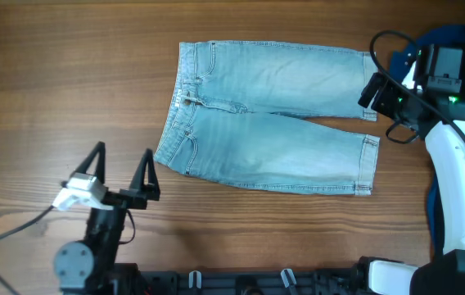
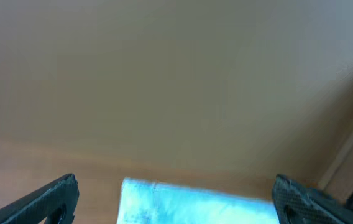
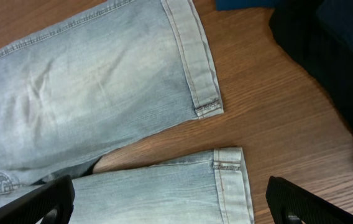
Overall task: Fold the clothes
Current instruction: 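Move the left gripper to the shorts waistband at the left edge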
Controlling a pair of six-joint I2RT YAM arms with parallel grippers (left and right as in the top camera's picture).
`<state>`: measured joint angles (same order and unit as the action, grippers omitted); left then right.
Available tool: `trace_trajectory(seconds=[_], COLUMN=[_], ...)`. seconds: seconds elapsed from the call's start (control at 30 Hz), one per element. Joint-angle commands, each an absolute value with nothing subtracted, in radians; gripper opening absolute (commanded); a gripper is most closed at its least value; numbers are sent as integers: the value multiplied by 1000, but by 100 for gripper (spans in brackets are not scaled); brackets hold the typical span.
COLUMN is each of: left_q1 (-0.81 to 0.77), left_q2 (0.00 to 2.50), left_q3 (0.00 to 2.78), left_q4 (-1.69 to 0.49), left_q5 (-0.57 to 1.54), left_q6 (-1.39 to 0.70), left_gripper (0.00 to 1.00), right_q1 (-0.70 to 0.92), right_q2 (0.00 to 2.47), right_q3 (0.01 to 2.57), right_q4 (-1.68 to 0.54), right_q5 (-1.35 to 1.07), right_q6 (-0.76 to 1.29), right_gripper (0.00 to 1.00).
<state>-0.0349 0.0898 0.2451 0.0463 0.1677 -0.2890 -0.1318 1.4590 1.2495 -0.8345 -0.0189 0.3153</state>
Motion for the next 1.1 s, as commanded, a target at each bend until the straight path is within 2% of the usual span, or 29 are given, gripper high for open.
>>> trace_trajectory(seconds=[0.0,0.2,0.37,0.6,0.8,0.9,0.93,1.0,1.07], left_q1=[-42,-42,-42,-42,-42,-42,-42,-44,-49], left_q2=[270,779,1168,1521,1586,1610,1617,1647,1686], left_q3=[502,956,1145,1153,1152,1150,1148,1142,1142], left_q4=[-49,-459,-642,-564,-483,-483,-483,-492,-510], left_q5=[213,212,228,296,347,348,348,348,348], left_q6=[-236,-115,-115,-119,-119,-118,-118,-102,-89], left_gripper=[100,100,100,100,100,95,91,75,72], right_q1=[-130,-130,-130,-130,-130,-130,-130,-130,-130], right_q2=[1451,1451,1451,1451,1451,1451,1451,1451,1451], right_q3=[1261,1261,1261,1261,1261,1261,1261,1261,1261], right_q4=[-828,-826,-827,-827,-827,-826,-827,-827,-827], right_q5=[-24,-24,-24,-24,-24,-24,-24,-24,-24], right_q6=[315,317,317,317,317,317,317,317,317], right_gripper=[100,100,100,100,100,100,100,100,100])
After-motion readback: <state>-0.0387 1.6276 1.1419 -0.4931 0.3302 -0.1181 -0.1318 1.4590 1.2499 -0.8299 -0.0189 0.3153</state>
